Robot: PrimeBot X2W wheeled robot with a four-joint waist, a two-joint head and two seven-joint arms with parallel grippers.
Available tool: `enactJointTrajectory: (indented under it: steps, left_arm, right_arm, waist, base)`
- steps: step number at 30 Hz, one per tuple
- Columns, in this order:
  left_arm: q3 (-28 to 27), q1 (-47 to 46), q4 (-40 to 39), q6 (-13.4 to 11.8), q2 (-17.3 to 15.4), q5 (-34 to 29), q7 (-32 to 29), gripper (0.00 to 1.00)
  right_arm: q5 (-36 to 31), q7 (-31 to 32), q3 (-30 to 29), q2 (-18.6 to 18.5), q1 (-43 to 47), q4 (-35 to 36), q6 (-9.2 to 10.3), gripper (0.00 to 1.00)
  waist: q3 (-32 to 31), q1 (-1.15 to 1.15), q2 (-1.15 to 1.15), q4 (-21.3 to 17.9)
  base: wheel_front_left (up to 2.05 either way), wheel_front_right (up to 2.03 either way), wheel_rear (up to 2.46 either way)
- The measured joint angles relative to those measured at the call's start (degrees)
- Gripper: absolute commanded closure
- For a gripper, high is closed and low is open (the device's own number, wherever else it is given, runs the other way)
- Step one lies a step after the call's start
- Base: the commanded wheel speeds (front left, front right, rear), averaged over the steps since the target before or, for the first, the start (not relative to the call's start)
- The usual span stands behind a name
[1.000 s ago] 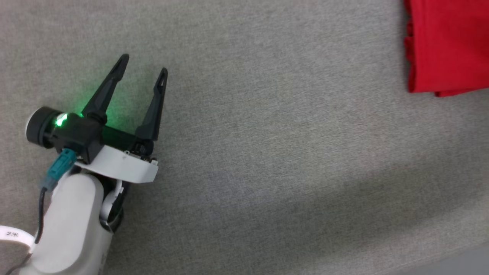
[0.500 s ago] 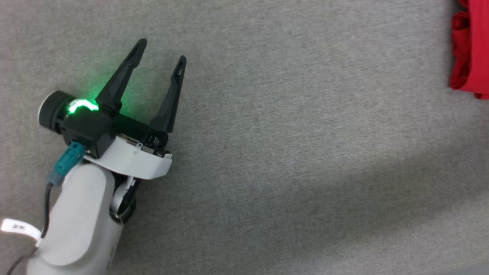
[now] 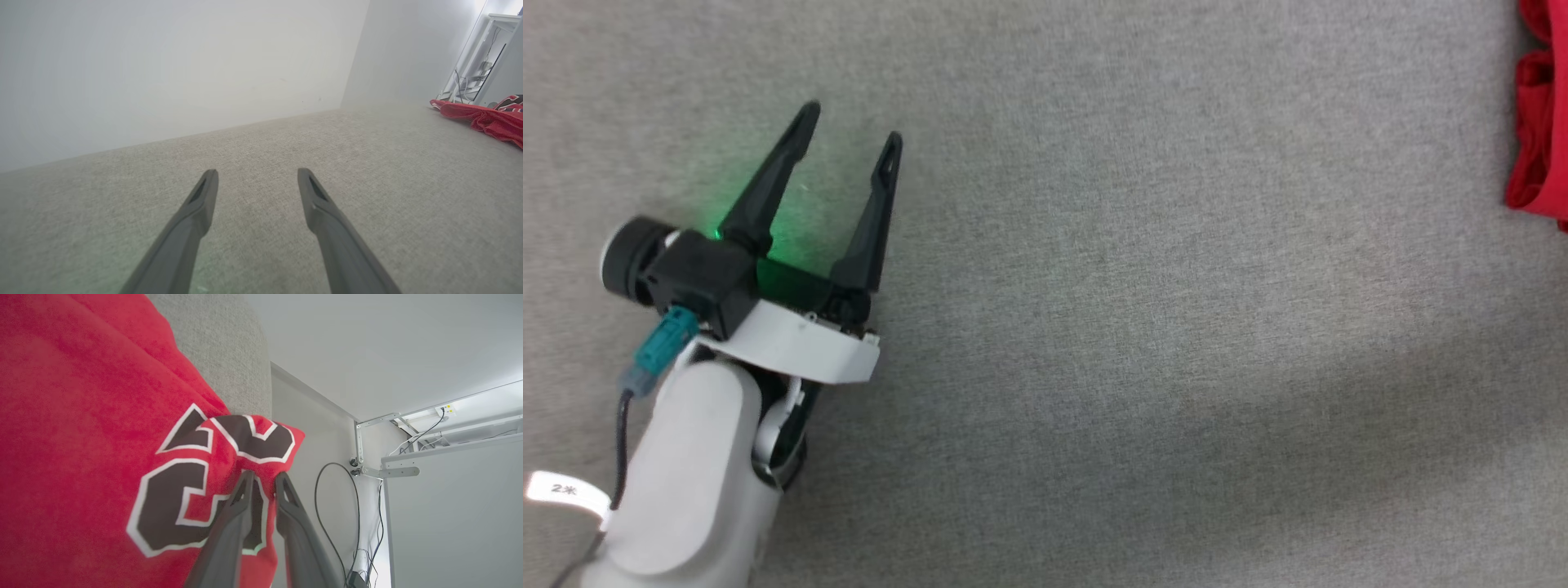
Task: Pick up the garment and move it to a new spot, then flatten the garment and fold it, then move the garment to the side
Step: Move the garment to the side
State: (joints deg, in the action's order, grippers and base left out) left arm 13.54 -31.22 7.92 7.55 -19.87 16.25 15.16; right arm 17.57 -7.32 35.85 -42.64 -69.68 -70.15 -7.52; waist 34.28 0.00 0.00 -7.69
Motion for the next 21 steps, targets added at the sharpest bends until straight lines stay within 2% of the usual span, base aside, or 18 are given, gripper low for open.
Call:
enactJointTrajectory:
  steps: [1,2,9,21]
  left_arm:
    - [-0.21,0.31,0.1,0.0,0.15,0.16,0.01,0.0]
    - [-0.34,0.85,0.23,0.0,0.29,0.41,0.0,0.0]
    - [-1.34,4.47,0.94,-0.01,1.92,0.47,-0.02,0.0]
    - [-6.9,14.82,1.53,-0.01,4.26,0.2,-0.02,0.0]
  right_arm:
    - [0.03,-0.25,-0.23,-0.2,-0.14,-0.36,0.0,0.08]
    - [0.04,-0.45,-0.35,-0.45,-0.18,-0.67,0.0,0.0]
    - [2.46,-2.96,-2.3,-1.68,0.12,-2.1,0.0,0.0]
    - [9.18,-7.48,-5.83,6.23,8.64,1.45,0.0,0.0]
  waist:
    - [-0.47,0.0,0.0,0.13]
    - [-1.0,0.0,0.0,0.28]
    - [-5.59,0.0,0.0,1.67]
    - [-16.39,0.0,0.0,5.14]
  base:
    - [0.0,0.0,0.0]
    - [0.0,0.0,0.0]
    - [0.0,0.0,0.0]
    - [0.0,0.0,0.0]
